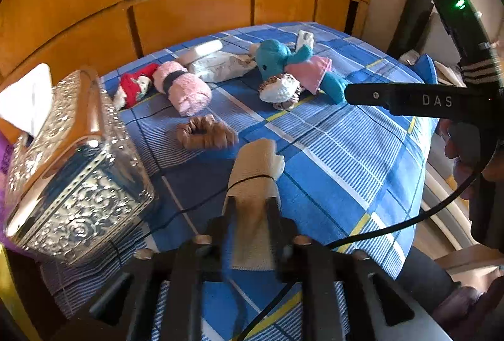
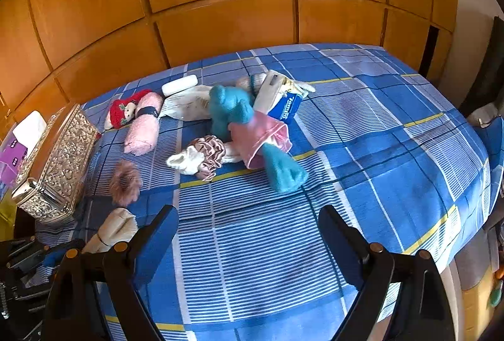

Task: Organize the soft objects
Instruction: 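Reach down and grasp the cream rolled cloth with the left tool, then carry the cream roll to the gold tray while the right tool grasps the scrunchie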

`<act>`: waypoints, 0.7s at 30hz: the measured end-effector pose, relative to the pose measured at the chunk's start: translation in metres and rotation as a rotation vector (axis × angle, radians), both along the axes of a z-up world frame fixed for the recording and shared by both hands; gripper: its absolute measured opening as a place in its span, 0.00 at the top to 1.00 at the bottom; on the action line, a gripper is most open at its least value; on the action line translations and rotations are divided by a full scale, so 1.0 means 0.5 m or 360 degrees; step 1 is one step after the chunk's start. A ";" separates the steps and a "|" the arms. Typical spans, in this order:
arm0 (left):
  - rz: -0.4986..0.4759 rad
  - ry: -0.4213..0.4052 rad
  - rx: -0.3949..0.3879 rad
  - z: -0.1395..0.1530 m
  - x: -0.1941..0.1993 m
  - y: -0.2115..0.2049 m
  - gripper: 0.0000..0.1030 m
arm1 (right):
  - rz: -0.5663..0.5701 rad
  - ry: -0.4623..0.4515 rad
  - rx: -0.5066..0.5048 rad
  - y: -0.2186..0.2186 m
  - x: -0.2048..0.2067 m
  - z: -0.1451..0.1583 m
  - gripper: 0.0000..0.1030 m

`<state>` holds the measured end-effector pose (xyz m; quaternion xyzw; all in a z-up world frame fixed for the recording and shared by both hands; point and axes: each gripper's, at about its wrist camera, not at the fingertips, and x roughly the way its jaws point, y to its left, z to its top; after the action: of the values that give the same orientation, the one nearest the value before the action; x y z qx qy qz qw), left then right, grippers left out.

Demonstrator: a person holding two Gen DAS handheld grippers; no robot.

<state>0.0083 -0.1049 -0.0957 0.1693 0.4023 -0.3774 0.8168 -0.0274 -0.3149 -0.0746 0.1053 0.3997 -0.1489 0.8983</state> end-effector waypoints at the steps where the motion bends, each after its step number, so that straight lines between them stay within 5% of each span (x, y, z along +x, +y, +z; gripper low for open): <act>1: -0.0003 -0.0007 0.0002 0.001 0.002 -0.004 0.59 | 0.0004 -0.0001 0.0008 0.000 0.000 0.001 0.10; 3: -0.0014 -0.0046 0.0012 0.005 0.003 -0.014 0.40 | 0.0006 0.0000 0.0007 0.000 0.000 0.002 0.10; 7: -0.0046 -0.0007 0.0024 -0.003 0.018 -0.039 0.40 | 0.0004 0.0029 0.0049 -0.007 0.002 -0.004 0.10; 8: -0.0047 0.0016 0.0053 -0.014 0.026 -0.049 0.43 | 0.0003 0.0033 0.0051 -0.008 0.001 -0.005 0.10; 9: -0.0045 0.0041 0.0072 -0.022 0.032 -0.053 0.63 | 0.0006 0.0037 0.0053 -0.008 0.001 -0.005 0.10; 13: -0.0025 0.0067 0.0039 -0.024 0.032 -0.030 0.66 | 0.0094 0.0043 0.0094 -0.004 0.008 -0.002 0.11; 16: 0.0016 0.0033 0.0017 -0.013 0.017 0.010 0.67 | 0.0262 0.0060 0.0185 0.014 0.034 0.000 0.33; 21: 0.0118 0.0044 -0.0033 0.006 0.000 0.096 0.67 | 0.0611 0.0154 0.0286 0.099 0.122 -0.025 0.35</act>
<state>0.0081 -0.0570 -0.0926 0.1406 0.4155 -0.3532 0.8263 0.0334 -0.2655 -0.0872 0.0998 0.4667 0.0561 0.8770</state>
